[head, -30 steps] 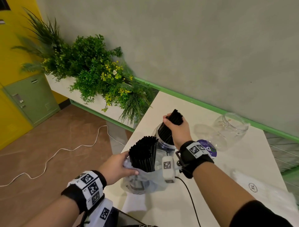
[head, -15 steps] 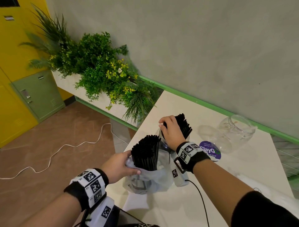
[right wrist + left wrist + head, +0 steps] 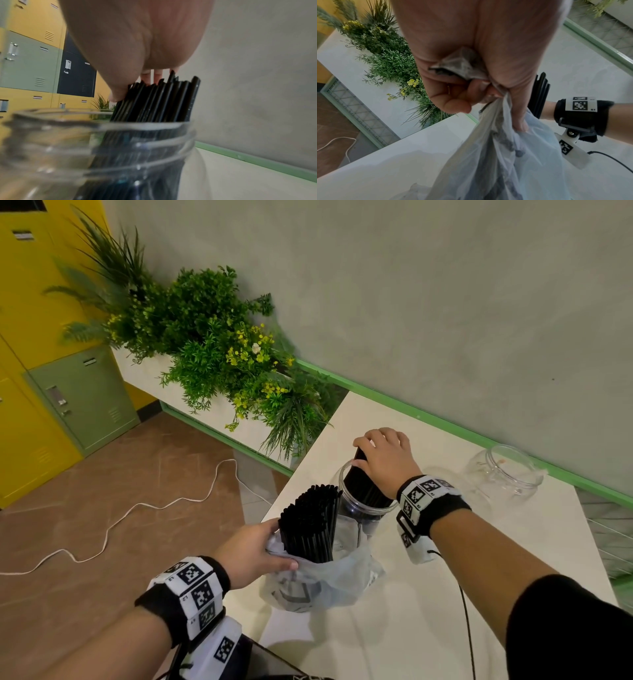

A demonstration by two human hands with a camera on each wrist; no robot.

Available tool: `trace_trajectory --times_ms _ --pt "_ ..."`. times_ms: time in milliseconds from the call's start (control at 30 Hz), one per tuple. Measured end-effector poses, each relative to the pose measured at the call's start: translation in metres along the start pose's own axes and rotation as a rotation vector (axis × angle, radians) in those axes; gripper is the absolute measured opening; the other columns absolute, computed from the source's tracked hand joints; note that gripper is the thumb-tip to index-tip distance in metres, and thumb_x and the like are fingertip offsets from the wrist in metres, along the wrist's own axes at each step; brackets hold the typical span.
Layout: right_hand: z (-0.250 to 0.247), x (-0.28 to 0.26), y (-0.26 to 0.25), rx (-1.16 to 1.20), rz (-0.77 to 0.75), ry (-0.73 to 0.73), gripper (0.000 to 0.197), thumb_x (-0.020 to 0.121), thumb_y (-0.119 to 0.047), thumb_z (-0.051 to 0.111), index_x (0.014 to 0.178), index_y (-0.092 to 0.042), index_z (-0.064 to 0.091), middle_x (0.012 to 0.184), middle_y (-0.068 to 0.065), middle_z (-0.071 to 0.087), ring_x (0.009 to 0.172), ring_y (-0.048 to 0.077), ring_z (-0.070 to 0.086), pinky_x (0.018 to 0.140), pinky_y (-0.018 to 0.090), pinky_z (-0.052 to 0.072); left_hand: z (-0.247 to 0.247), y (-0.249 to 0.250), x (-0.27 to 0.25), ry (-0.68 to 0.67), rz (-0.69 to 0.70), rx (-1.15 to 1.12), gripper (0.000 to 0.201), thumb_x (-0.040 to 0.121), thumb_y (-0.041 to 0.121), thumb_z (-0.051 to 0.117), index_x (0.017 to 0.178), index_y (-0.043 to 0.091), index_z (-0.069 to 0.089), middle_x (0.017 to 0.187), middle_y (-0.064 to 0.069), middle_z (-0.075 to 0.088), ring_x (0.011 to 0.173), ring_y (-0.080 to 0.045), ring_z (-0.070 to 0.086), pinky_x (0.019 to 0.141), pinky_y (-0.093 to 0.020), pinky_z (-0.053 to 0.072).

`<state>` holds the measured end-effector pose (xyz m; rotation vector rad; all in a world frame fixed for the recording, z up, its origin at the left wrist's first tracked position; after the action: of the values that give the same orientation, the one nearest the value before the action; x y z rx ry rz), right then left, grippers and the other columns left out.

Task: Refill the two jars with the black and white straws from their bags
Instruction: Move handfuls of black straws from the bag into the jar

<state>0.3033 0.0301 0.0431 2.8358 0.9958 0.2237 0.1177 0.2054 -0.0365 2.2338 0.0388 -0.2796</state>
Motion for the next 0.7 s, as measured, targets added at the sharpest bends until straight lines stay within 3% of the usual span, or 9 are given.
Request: trace_trajectory --times_ms 133,267,333,433,500,600,700 --pt "0.001 -0.002 0.013 0.046 0.059 -0.028 0.049 0.099 -0.047 0.036 0.145 -0.03 0.031 0.147 0.0 0.037 0.137 0.028 0.025 0.111 0.046 0.016 0.001 -0.001 0.001 -0.007 -0.004 0.015 0.06 0.072 0.044 0.076 0.126 0.035 0.051 0.114 0.014 0.064 0.102 -0.008 0.06 0.088 -0.03 0.049" --pt "-0.008 -0.017 0.015 0.104 -0.011 0.171 0.047 0.099 -0.033 0.045 0.145 -0.032 0.035 0.148 0.0 0.039 0.13 0.031 0.035 0.103 0.049 0.032 0.0 0.0 0.002 -0.014 0.007 0.021 0.058 0.073 0.043 0.076 0.126 0.035 0.051 0.114 0.014 0.064 0.101 -0.008 0.06 0.086 -0.028 0.049" --pt "-0.002 -0.025 0.014 0.08 -0.082 0.136 0.043 0.1 -0.039 0.035 0.143 -0.036 0.036 0.15 -0.004 0.037 0.132 0.029 0.034 0.104 0.05 0.032 0.0 -0.002 0.001 -0.015 0.005 0.011 0.057 0.072 0.044 0.075 0.123 0.04 0.05 0.113 0.014 0.065 0.1 -0.007 0.06 0.087 -0.03 0.049" --pt "0.004 -0.025 0.017 0.075 -0.098 0.028 0.053 0.095 -0.055 0.022 0.144 -0.037 0.033 0.152 -0.005 0.033 0.136 0.028 0.031 0.107 0.051 0.032 -0.001 -0.002 0.0 -0.01 0.005 0.009 0.058 0.071 0.046 0.076 0.123 0.04 0.051 0.11 0.015 0.066 0.099 -0.006 0.061 0.087 -0.03 0.049" --pt "0.004 -0.021 0.017 0.072 -0.096 0.022 0.057 0.093 -0.059 0.028 0.143 -0.032 0.035 0.151 -0.001 0.033 0.135 0.029 0.032 0.104 0.051 0.036 -0.001 -0.002 0.001 -0.009 0.008 0.002 0.058 0.071 0.043 0.077 0.123 0.039 0.051 0.11 0.016 0.066 0.099 -0.005 0.061 0.086 -0.028 0.049" --pt "0.006 -0.015 0.015 0.137 -0.05 -0.013 0.056 0.093 -0.055 0.043 0.14 -0.026 0.037 0.145 0.001 0.036 0.125 0.027 0.04 0.091 0.045 0.049 0.0 -0.002 0.0 -0.012 0.009 0.003 0.058 0.071 0.045 0.076 0.123 0.039 0.051 0.111 0.017 0.066 0.099 -0.004 0.061 0.087 -0.029 0.049" --pt "0.01 -0.012 0.014 0.259 -0.017 0.001 0.043 0.096 -0.045 0.047 0.13 -0.018 0.047 0.127 0.005 0.048 0.11 0.026 0.045 0.088 0.042 0.046 0.0 -0.002 -0.001 -0.009 0.002 0.004 0.059 0.071 0.045 0.076 0.124 0.038 0.051 0.112 0.017 0.065 0.1 -0.005 0.06 0.087 -0.029 0.049"
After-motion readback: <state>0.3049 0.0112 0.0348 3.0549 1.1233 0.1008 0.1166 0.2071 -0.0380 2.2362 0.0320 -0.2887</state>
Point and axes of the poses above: each hand's wrist, its own x-axis towards the middle knuckle, its own z-axis out of the palm, y = z × x, the point moved 6 cm from there along x, towards the middle knuckle
